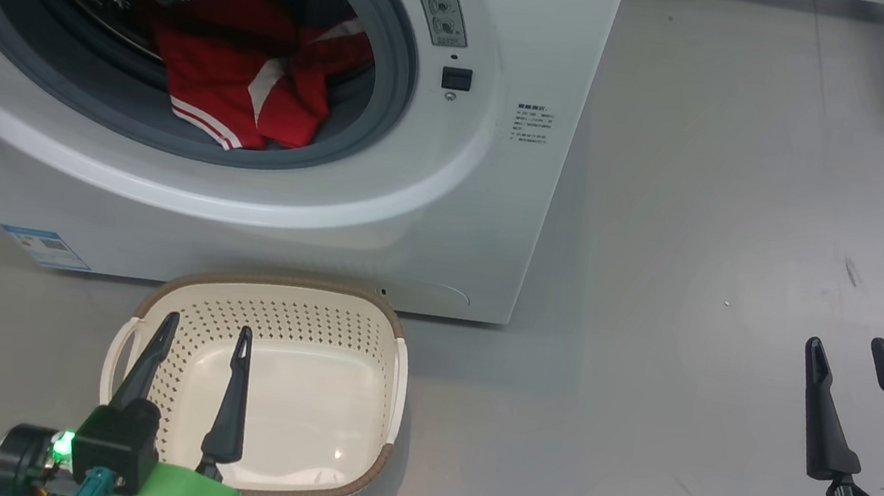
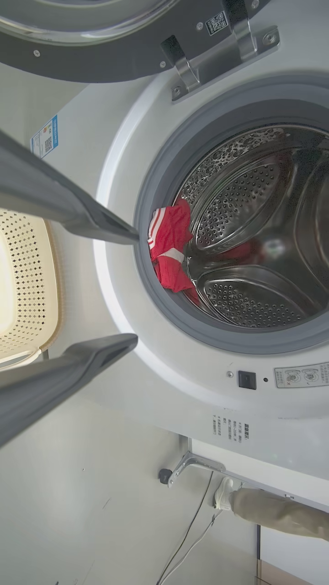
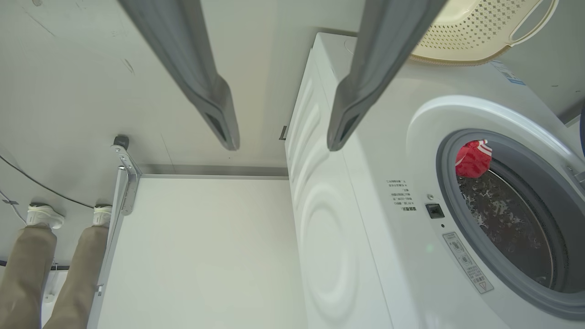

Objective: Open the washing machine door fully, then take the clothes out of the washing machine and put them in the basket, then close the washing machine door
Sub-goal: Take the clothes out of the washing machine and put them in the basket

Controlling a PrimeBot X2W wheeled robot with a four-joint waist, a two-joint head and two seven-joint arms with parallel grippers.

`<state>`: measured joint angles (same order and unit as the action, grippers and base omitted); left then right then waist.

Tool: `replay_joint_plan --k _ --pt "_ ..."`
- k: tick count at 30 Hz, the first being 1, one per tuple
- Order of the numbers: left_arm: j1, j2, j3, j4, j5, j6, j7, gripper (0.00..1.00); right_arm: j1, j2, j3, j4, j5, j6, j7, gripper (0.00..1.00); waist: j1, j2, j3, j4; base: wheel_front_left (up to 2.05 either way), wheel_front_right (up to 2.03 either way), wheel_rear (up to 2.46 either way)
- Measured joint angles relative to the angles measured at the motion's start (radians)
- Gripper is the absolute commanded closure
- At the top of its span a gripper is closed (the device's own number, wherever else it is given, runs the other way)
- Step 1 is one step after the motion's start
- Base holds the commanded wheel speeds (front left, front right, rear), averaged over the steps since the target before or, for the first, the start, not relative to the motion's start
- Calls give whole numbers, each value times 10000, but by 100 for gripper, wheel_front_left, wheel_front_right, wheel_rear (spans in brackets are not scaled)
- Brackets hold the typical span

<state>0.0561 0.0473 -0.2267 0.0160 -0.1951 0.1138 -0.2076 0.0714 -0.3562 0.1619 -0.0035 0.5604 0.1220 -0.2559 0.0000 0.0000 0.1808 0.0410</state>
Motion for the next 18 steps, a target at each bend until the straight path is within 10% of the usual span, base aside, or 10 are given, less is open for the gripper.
replay_joint_plan --k 18 --pt "-2930 -59 1785 -190 330 2 1266 0 -495 -928 73 -826 518 0 -2 0 0 0 2036 -730 0 0 0"
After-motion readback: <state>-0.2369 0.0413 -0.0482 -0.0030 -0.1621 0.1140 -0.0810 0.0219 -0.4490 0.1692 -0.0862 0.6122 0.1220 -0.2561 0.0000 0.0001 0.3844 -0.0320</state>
